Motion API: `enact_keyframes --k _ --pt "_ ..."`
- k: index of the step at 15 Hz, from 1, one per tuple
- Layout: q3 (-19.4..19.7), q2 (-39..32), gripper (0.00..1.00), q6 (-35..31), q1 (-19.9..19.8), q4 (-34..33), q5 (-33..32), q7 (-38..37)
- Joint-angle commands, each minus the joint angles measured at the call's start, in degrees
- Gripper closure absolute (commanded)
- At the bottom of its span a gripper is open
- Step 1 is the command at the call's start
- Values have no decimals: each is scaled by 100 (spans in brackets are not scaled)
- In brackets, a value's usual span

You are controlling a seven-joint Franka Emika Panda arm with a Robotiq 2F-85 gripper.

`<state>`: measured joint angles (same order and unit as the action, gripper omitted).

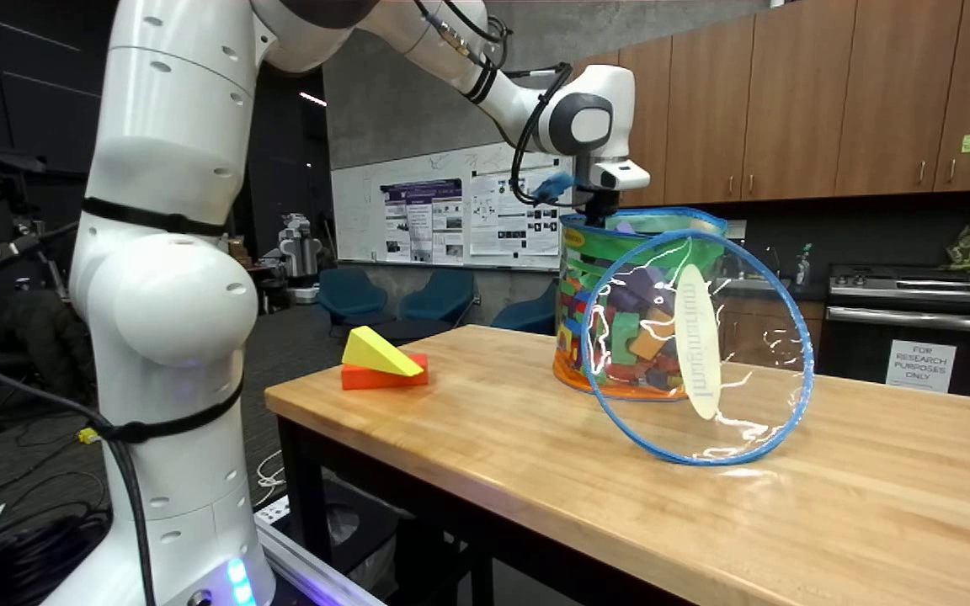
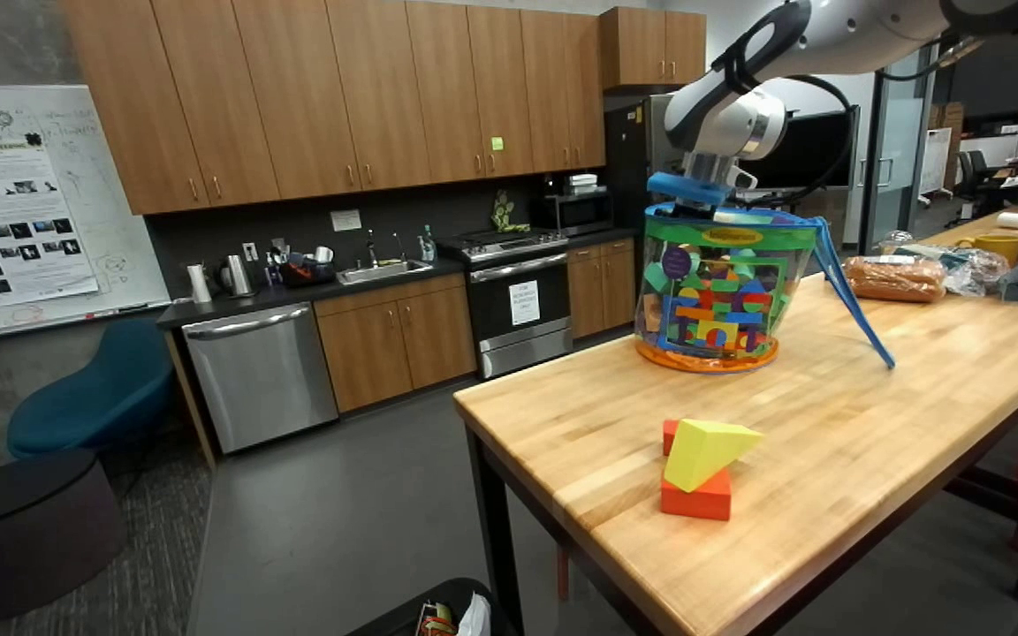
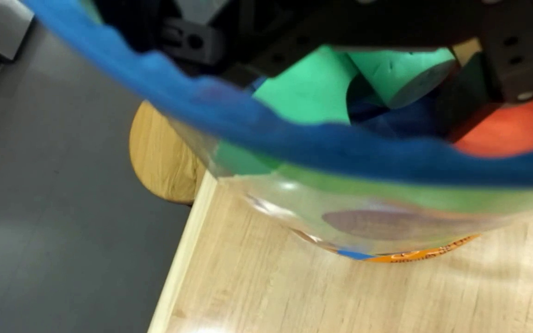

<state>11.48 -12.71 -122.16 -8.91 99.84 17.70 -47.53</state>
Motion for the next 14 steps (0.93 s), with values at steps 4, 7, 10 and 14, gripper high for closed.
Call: enact_keyframes --k 4,7,10,14 --pt "-85 150 0 -573 -70 309 530 175" --pt "-83 132 0 -787 -71 380 648 270" --pt "-70 115 0 -928 -73 486 651 325" --pt "-64 113 4 -1028 -75 650 625 351"
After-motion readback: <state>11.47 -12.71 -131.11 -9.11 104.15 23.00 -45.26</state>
